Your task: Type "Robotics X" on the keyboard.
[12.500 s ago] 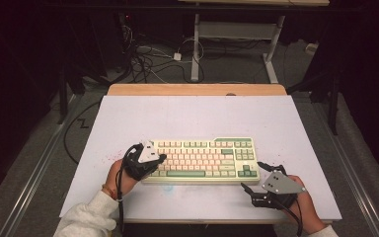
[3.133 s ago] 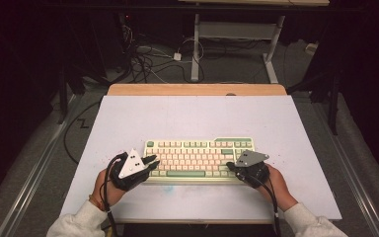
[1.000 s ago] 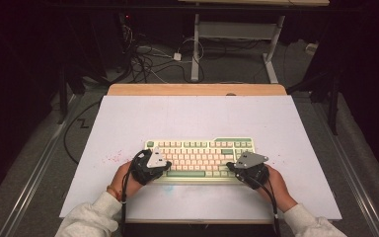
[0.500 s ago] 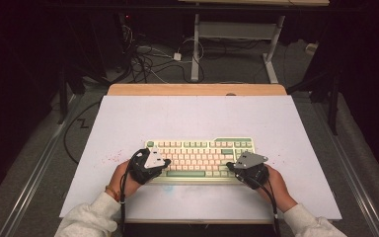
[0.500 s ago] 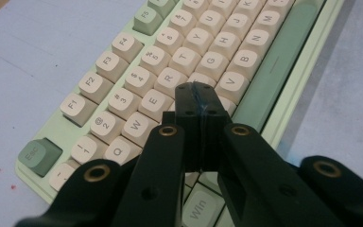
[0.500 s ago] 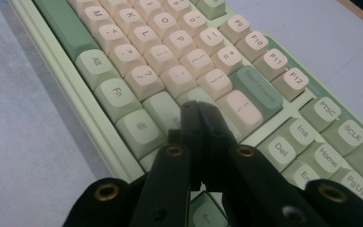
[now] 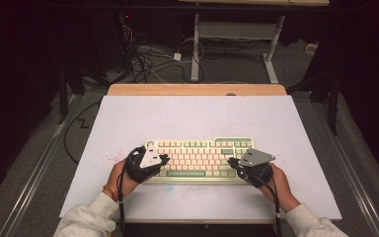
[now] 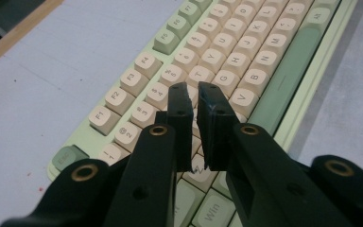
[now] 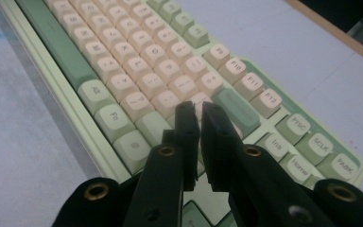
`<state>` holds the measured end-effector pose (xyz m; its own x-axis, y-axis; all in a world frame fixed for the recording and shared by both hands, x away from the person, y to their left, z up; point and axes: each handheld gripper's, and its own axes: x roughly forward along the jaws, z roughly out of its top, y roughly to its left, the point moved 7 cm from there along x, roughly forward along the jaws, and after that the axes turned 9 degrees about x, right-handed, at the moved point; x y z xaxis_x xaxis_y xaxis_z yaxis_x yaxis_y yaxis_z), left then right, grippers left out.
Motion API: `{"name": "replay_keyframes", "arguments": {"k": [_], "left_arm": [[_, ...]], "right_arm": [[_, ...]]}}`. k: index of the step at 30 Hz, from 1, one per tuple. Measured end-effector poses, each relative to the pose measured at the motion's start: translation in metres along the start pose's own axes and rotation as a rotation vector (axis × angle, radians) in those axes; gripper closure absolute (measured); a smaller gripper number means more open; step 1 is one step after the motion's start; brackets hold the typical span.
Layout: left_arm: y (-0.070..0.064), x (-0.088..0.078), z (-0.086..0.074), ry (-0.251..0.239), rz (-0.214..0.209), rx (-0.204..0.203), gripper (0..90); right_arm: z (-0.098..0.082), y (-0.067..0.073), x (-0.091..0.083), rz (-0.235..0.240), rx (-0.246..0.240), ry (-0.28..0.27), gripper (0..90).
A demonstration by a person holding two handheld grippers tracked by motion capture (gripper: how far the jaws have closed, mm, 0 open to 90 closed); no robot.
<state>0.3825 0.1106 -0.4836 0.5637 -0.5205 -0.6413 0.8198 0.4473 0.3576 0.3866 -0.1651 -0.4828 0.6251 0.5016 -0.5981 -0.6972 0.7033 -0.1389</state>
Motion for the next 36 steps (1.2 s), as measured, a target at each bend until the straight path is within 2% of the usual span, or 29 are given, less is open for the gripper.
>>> {"name": "replay_keyframes", "arguments": {"k": [5,7,9,11,14,16,19,21,23,25,27,32,34,36], "left_arm": [[0.001,0.000,0.000,-0.006,0.031,0.015,73.5],[0.001,0.000,0.001,-0.014,0.025,0.018,71.4],[0.001,0.000,0.001,-0.018,0.044,0.027,65.8],[0.000,0.000,0.001,-0.018,0.040,0.026,62.6],[0.001,0.001,0.001,-0.018,0.045,0.026,56.3],[0.002,0.000,0.001,-0.023,0.068,0.027,52.0],[0.002,0.000,0.001,-0.029,0.064,0.024,45.7],[0.002,0.001,0.001,-0.024,0.065,0.018,39.4],[0.002,0.002,0.000,-0.025,0.072,0.017,37.0],[0.003,0.002,0.000,-0.023,0.108,0.012,22.4],[0.002,0.002,0.001,-0.032,0.096,0.011,23.8],[0.001,0.003,0.001,-0.034,0.103,0.009,17.5],[0.001,0.003,0.002,-0.037,0.100,0.011,16.7],[0.000,0.003,0.002,-0.040,0.099,0.010,16.6]], "right_arm": [[0.005,-0.001,-0.005,-0.007,0.002,-0.037,81.3],[0.006,-0.001,-0.006,-0.011,0.010,-0.046,80.3],[0.007,-0.002,-0.007,-0.009,0.008,-0.053,78.6],[0.008,-0.002,-0.008,-0.015,0.010,-0.065,77.7],[0.009,-0.002,-0.009,-0.014,0.006,-0.072,74.3],[0.009,-0.002,-0.009,-0.014,0.008,-0.077,70.9],[0.010,0.000,-0.009,-0.008,-0.003,-0.086,65.7],[0.010,0.000,-0.009,-0.015,-0.003,-0.092,58.3],[0.011,0.001,-0.009,-0.008,-0.004,-0.095,51.9],[0.011,0.002,-0.007,-0.023,-0.009,-0.099,41.6],[0.011,0.001,-0.007,-0.031,-0.005,-0.104,36.3],[0.013,0.000,-0.006,-0.058,0.009,-0.127,26.5],[0.013,-0.001,-0.006,-0.069,0.011,-0.128,20.1],[0.013,-0.001,-0.005,-0.071,0.013,-0.126,17.3]]}}
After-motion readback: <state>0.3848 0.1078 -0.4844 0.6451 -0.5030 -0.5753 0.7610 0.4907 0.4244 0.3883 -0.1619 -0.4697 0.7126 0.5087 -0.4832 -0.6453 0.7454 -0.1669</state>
